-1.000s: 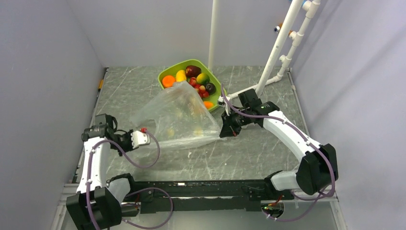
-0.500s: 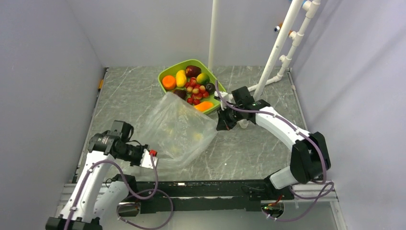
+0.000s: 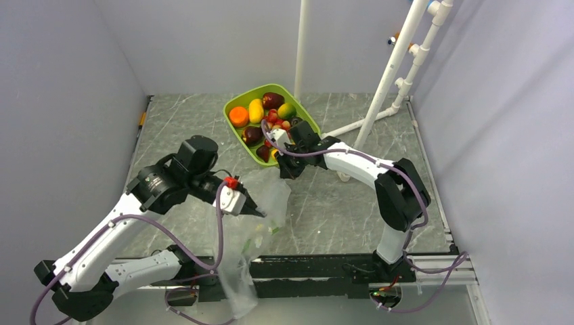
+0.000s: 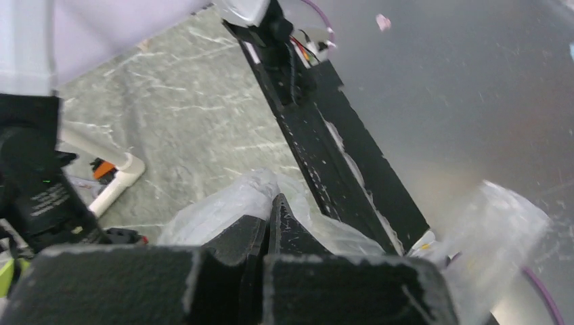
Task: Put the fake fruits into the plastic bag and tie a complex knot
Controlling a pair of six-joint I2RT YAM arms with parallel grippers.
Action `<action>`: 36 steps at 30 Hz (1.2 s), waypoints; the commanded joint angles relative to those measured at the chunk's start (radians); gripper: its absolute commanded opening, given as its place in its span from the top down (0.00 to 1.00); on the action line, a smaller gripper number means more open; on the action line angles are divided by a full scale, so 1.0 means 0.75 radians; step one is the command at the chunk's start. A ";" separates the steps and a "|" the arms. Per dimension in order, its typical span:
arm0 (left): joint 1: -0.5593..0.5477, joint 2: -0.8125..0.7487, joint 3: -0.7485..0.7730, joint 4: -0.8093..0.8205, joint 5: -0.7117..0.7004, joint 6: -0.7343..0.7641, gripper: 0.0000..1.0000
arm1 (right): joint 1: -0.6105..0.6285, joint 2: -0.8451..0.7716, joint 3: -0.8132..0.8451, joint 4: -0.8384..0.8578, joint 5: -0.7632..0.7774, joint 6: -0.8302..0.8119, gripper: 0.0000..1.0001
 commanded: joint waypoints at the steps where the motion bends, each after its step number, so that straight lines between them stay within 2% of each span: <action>1: -0.024 -0.023 0.074 0.320 0.140 -0.419 1.00 | -0.014 -0.007 0.022 0.102 -0.039 -0.061 1.00; 3: -0.023 -0.046 0.016 0.540 0.078 -0.635 1.00 | -0.015 -0.015 0.080 0.137 -0.175 -0.038 0.98; 4: -0.020 -0.053 -0.019 0.597 0.022 -0.727 1.00 | -0.015 -0.014 0.130 0.127 -0.228 -0.033 0.79; 5: -0.014 -0.057 -0.047 0.630 -0.032 -0.782 1.00 | -0.017 -0.012 0.195 0.093 -0.266 -0.026 0.51; 6: -0.001 -0.055 -0.067 0.653 -0.087 -0.849 1.00 | -0.022 -0.014 0.257 0.049 -0.295 -0.027 0.32; 7: 0.032 -0.051 -0.080 0.673 -0.132 -0.912 1.00 | -0.030 -0.027 0.333 0.009 -0.324 -0.027 0.19; 10: 0.145 -0.038 -0.106 0.740 -0.115 -1.088 1.00 | -0.075 -0.125 0.404 -0.072 -0.382 0.006 0.02; 15: 0.237 -0.065 -0.168 0.818 -0.066 -1.157 1.00 | -0.173 -0.404 0.260 -0.071 -0.488 0.015 0.00; 20: 0.422 -0.054 -0.225 0.933 -0.067 -1.436 1.00 | -0.229 -0.677 0.077 -0.093 -0.454 0.020 0.00; 24: 0.535 -0.044 -0.301 0.993 -0.286 -1.744 1.00 | -0.233 -0.803 0.009 -0.102 -0.293 0.105 0.00; 27: 0.544 -0.006 -0.290 0.955 -0.516 -1.933 1.00 | -0.235 -0.811 0.041 -0.147 -0.168 0.081 0.00; 31: 0.538 0.099 -0.195 0.864 -0.799 -2.053 1.00 | -0.233 -0.798 0.070 -0.186 0.037 0.084 0.00; 36: 0.541 0.181 -0.143 0.812 -1.140 -2.139 0.98 | -0.235 -0.861 0.075 -0.080 0.322 0.146 0.00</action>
